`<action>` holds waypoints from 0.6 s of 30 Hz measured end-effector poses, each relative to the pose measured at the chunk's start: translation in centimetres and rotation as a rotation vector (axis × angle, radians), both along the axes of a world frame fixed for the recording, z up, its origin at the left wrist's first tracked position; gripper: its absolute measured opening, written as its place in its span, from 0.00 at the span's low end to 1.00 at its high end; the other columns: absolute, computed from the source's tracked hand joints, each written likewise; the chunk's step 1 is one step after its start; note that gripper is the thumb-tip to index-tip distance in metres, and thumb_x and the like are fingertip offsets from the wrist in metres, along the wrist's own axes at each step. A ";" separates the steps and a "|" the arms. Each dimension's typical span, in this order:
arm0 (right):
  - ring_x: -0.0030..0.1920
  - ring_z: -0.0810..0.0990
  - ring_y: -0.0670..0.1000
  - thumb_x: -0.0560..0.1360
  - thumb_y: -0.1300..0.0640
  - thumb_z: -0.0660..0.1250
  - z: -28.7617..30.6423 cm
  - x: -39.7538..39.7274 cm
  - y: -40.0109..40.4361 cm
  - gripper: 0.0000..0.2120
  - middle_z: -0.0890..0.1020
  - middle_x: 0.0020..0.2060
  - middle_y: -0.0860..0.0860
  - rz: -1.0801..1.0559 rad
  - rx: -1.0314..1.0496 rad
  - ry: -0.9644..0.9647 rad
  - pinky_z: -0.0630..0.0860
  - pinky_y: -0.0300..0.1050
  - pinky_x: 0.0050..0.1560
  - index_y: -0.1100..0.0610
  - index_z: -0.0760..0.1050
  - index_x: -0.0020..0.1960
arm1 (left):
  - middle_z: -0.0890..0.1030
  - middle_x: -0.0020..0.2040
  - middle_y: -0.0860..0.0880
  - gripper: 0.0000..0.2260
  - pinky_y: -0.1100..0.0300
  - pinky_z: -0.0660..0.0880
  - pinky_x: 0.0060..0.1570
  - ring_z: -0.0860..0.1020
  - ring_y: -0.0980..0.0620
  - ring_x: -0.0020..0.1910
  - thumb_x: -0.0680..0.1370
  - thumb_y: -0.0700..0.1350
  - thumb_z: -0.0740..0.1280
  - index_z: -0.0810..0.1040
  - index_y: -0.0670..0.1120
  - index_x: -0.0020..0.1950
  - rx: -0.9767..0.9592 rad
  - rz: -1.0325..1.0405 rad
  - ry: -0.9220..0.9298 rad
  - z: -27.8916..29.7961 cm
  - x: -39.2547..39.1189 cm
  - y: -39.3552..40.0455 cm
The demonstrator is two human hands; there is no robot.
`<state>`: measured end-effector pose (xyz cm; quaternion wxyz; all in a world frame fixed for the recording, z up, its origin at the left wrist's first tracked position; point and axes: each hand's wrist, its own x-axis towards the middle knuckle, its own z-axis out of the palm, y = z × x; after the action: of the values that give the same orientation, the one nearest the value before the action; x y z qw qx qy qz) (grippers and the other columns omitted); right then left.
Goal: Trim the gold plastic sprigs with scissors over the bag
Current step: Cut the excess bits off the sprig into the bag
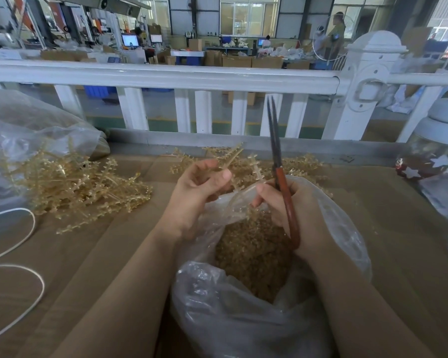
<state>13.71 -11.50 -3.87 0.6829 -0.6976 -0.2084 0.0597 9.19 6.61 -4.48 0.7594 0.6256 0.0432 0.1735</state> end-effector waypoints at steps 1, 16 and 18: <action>0.27 0.77 0.40 0.79 0.59 0.69 0.1 0.0 -0.1 0.09 0.84 0.34 0.52 -0.002 0.038 -0.001 0.71 0.27 0.30 0.60 0.81 0.41 | 0.85 0.49 0.49 0.25 0.65 0.77 0.43 0.83 0.55 0.44 0.66 0.50 0.77 0.76 0.45 0.60 0.004 -0.057 0.036 0.0 0.0 -0.1; 0.25 0.76 0.39 0.77 0.58 0.71 -0.1 0.2 -0.1 0.05 0.78 0.25 0.42 -0.006 0.047 -0.063 0.70 0.28 0.28 0.60 0.80 0.44 | 0.84 0.39 0.45 0.03 0.62 0.79 0.43 0.82 0.52 0.38 0.71 0.35 0.73 0.83 0.39 0.43 -0.012 -0.305 -0.018 0.0 -0.8 -1.4; 0.25 0.76 0.38 0.75 0.59 0.73 -0.3 0.2 -0.1 0.05 0.77 0.24 0.40 0.017 0.034 -0.046 0.69 0.27 0.26 0.61 0.80 0.48 | 0.83 0.36 0.47 0.04 0.64 0.79 0.36 0.80 0.54 0.32 0.71 0.36 0.72 0.82 0.37 0.45 -0.020 -0.272 -0.045 0.0 -0.8 -1.6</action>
<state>13.95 -11.57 -4.16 0.6891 -0.6854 -0.2307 0.0458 8.35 5.06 -4.46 0.7828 0.6141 -0.0575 0.0824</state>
